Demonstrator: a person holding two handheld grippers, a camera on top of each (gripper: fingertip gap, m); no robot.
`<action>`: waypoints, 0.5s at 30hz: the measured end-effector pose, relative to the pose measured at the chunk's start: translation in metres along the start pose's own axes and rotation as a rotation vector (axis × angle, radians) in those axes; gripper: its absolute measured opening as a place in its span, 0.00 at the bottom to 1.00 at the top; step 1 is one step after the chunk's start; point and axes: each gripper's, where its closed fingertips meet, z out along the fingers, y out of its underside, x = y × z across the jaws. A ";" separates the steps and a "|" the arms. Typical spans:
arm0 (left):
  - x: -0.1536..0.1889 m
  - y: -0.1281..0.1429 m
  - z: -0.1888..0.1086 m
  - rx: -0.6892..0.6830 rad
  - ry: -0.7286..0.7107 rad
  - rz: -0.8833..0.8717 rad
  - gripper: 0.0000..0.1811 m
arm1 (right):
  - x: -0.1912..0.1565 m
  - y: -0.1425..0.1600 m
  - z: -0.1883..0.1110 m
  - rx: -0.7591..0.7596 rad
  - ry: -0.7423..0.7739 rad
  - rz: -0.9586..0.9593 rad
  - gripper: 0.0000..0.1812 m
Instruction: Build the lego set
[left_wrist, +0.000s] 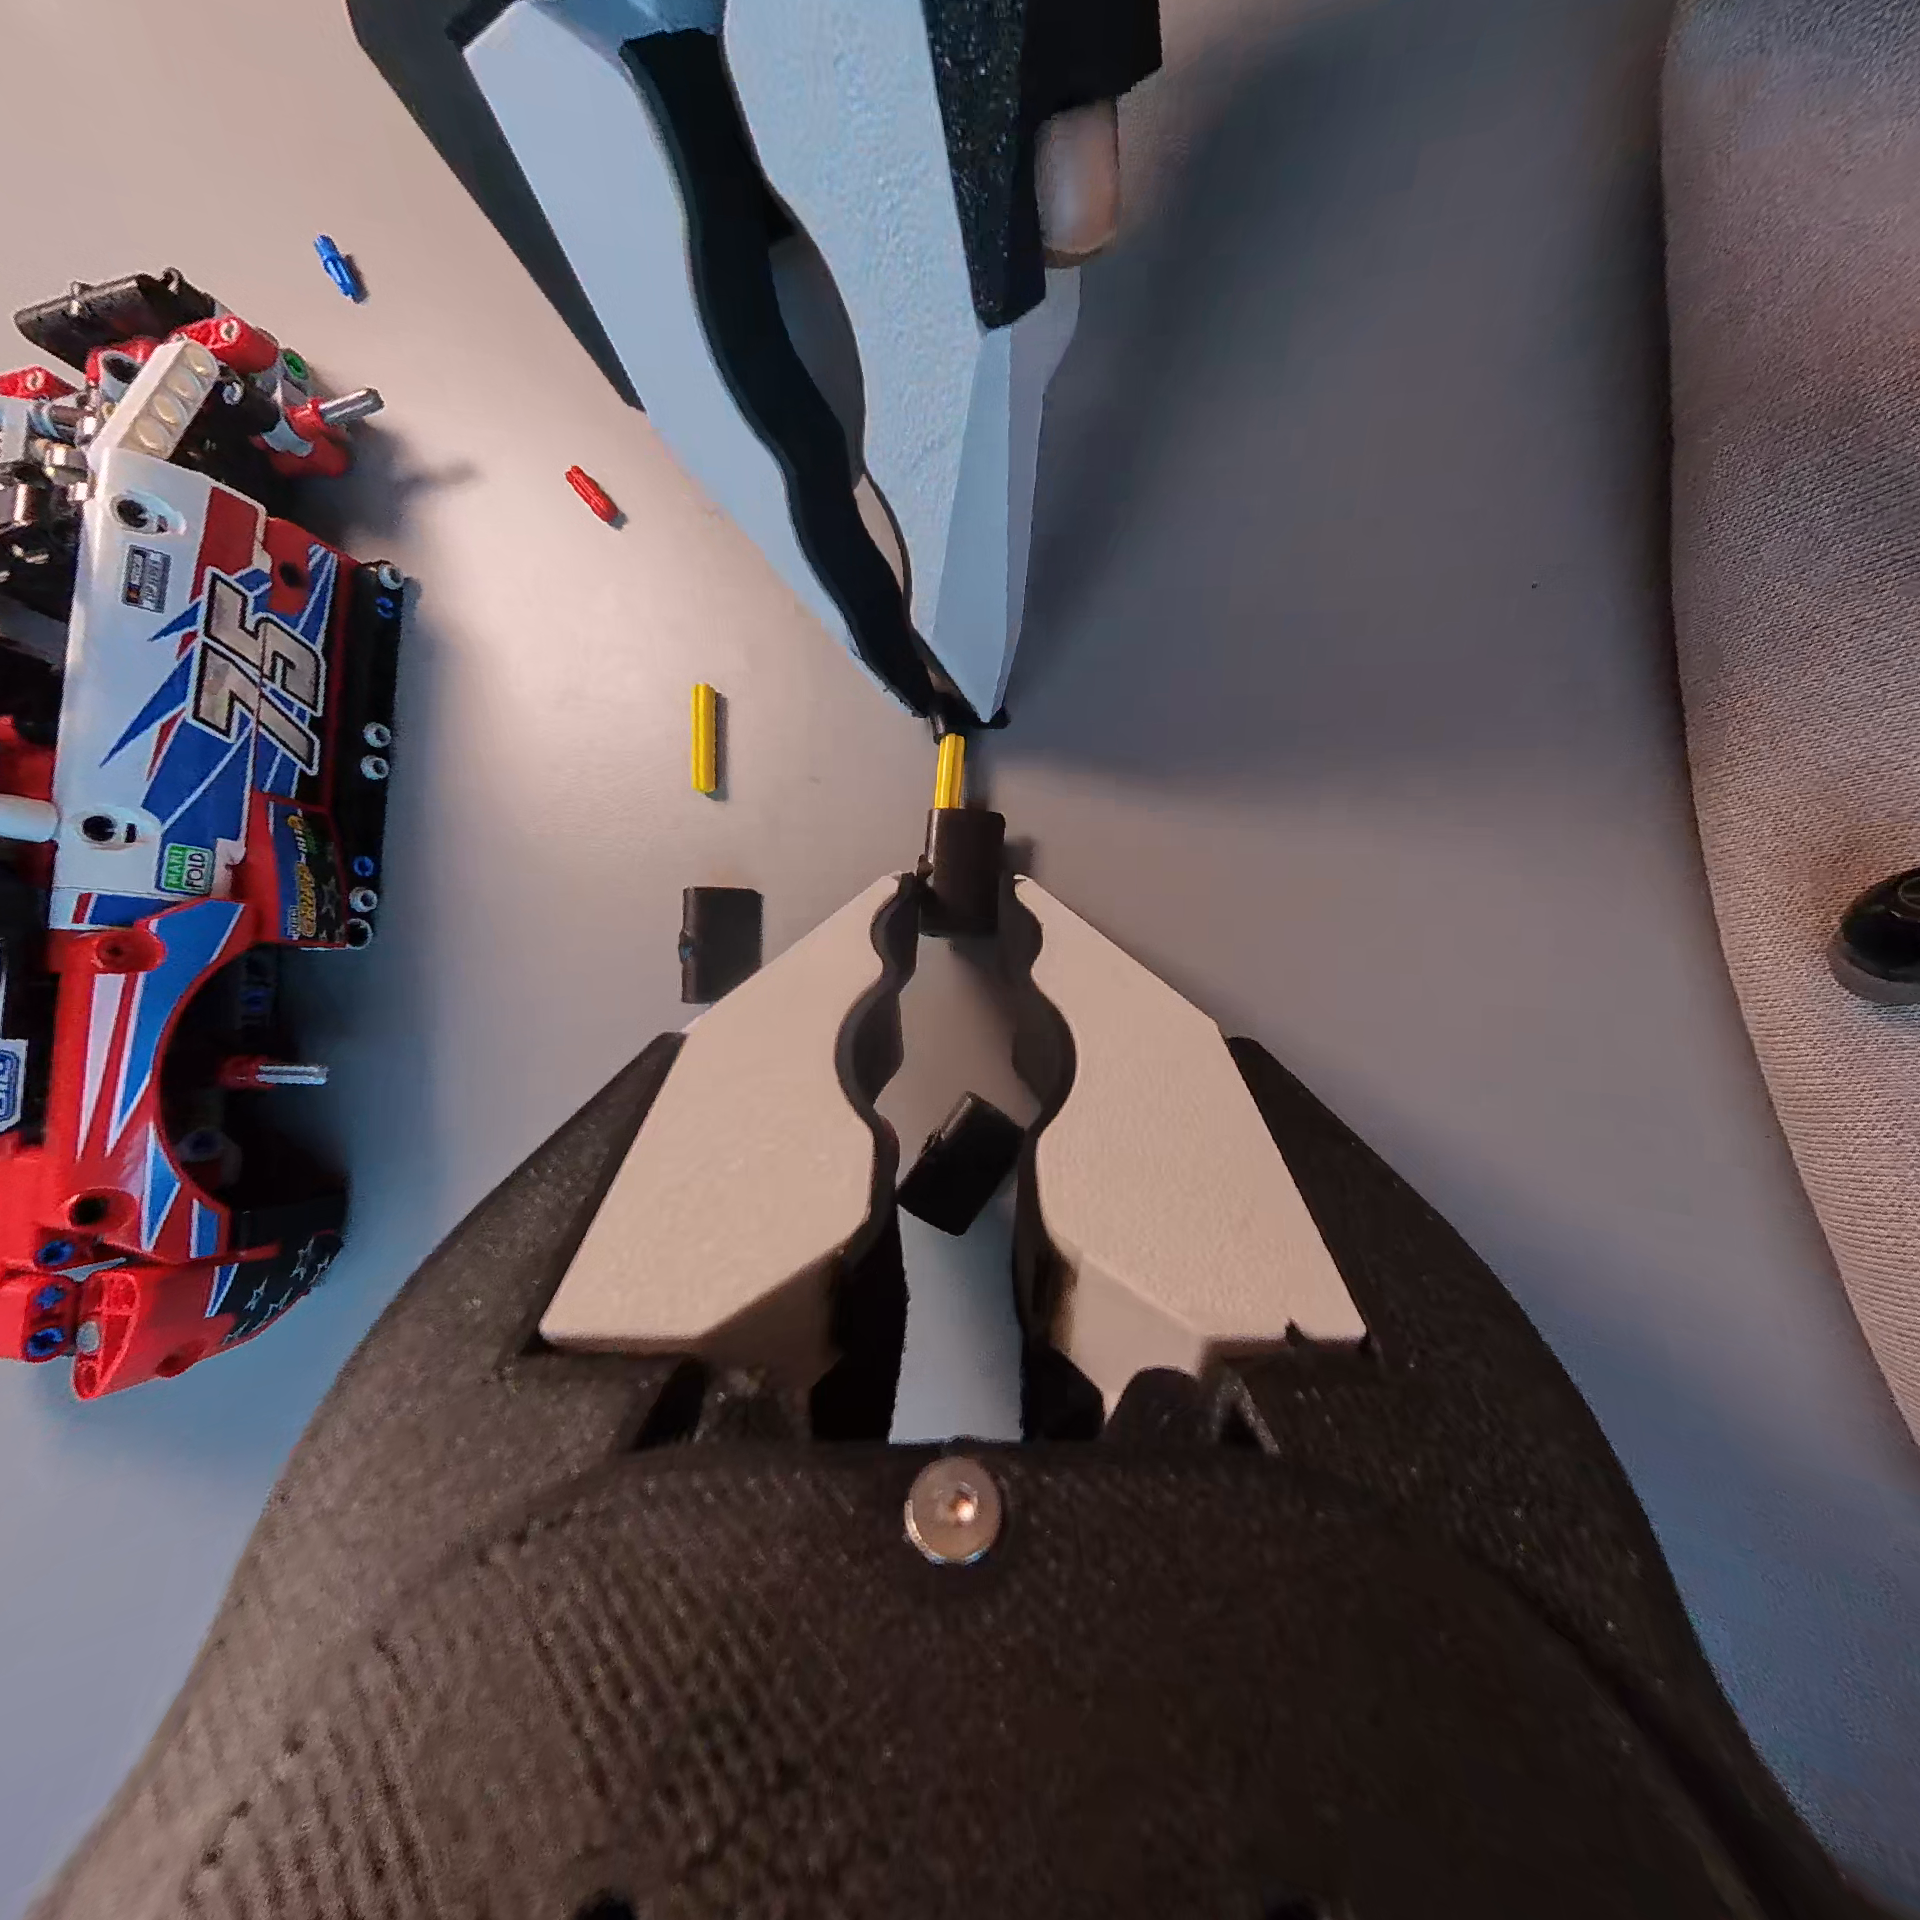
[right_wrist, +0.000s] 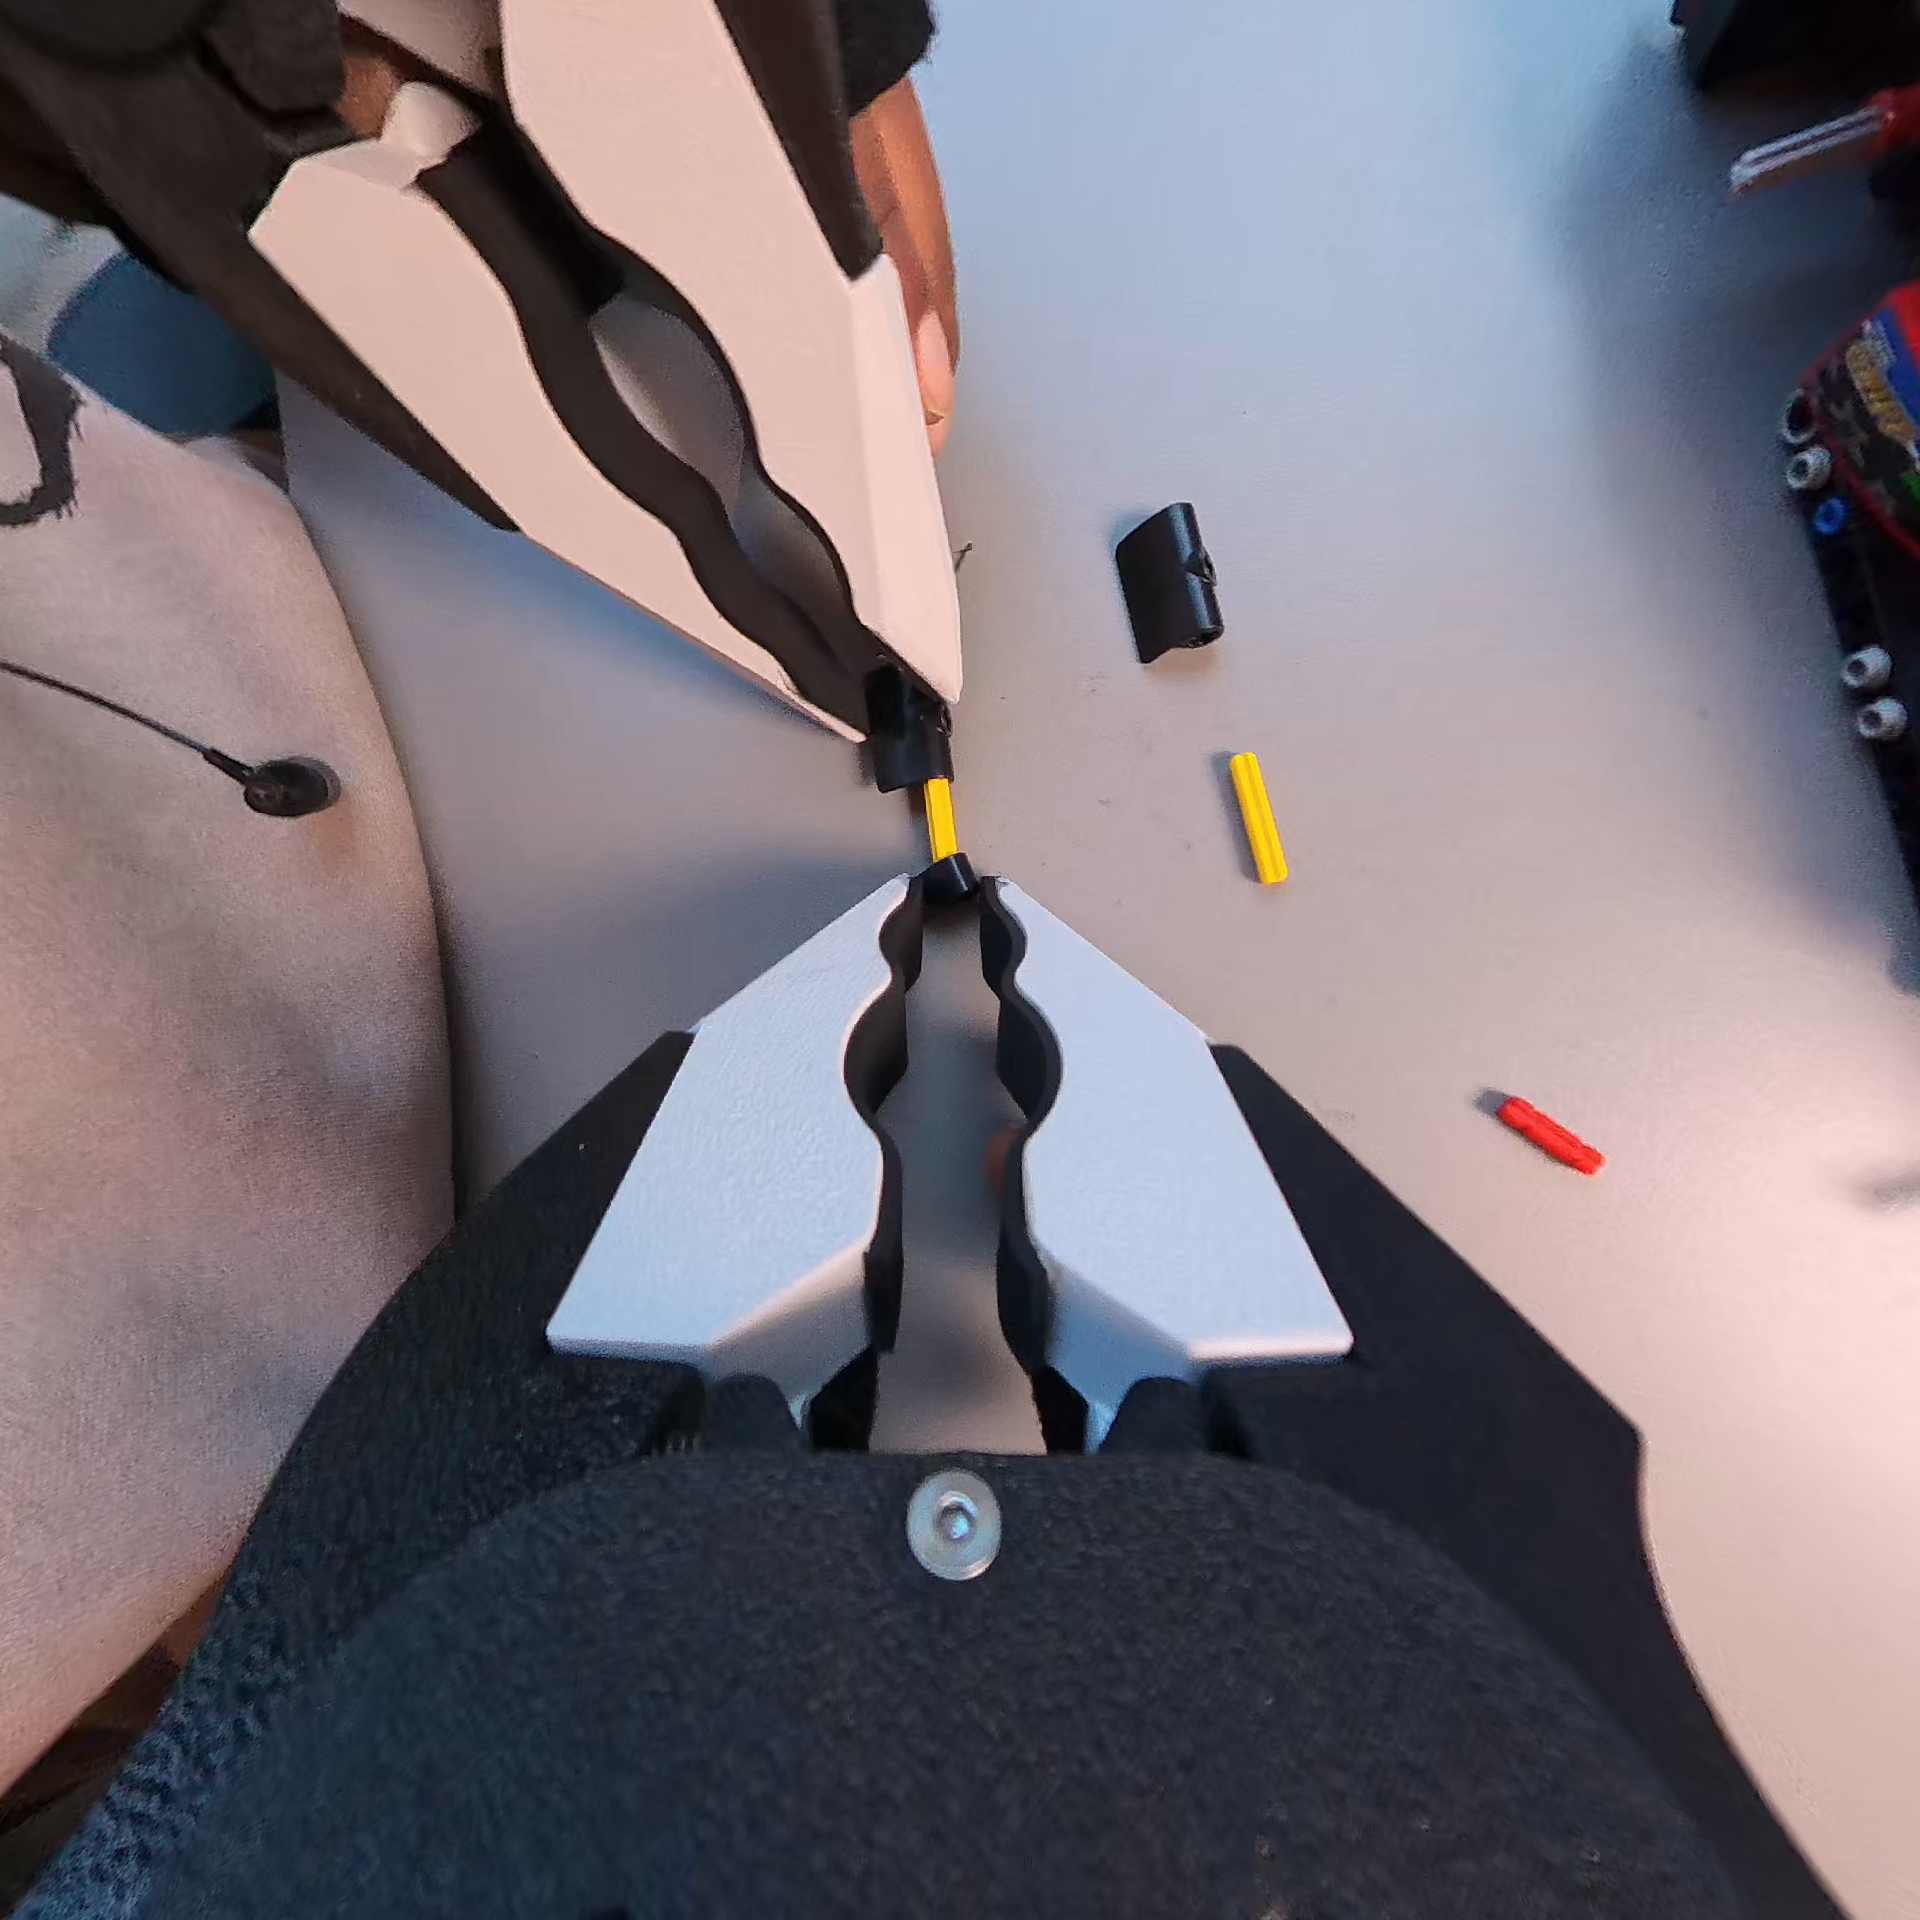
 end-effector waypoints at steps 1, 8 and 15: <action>-0.001 0.000 0.000 0.001 -0.019 0.014 0.07 | 0.000 0.000 0.000 0.003 0.005 0.029 0.05; -0.007 -0.003 0.001 -0.003 -0.203 0.159 0.07 | 0.003 0.000 -0.002 0.059 0.025 0.236 0.04; -0.006 -0.005 0.002 -0.040 -0.247 0.283 0.07 | 0.003 0.001 -0.003 0.072 0.066 0.226 0.04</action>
